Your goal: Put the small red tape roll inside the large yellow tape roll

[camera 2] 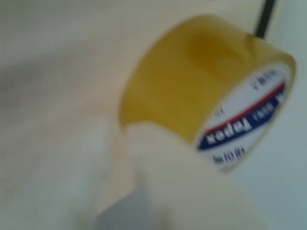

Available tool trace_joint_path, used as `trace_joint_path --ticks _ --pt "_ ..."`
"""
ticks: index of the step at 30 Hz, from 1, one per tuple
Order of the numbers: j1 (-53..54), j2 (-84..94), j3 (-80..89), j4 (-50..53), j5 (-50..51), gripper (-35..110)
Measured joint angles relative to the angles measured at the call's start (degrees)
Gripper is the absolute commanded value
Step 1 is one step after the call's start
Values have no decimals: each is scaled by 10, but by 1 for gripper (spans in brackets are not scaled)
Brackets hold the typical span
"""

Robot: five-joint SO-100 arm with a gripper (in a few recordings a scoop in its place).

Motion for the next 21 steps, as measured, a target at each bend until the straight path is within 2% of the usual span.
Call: trace_joint_path --ticks 6,12,16,21 --pt "6 -50 -134 67 15 1" --pt "6 -188 -359 186 19 4" --pt "6 -308 -568 294 22 7" --pt "6 -359 -730 336 29 10"
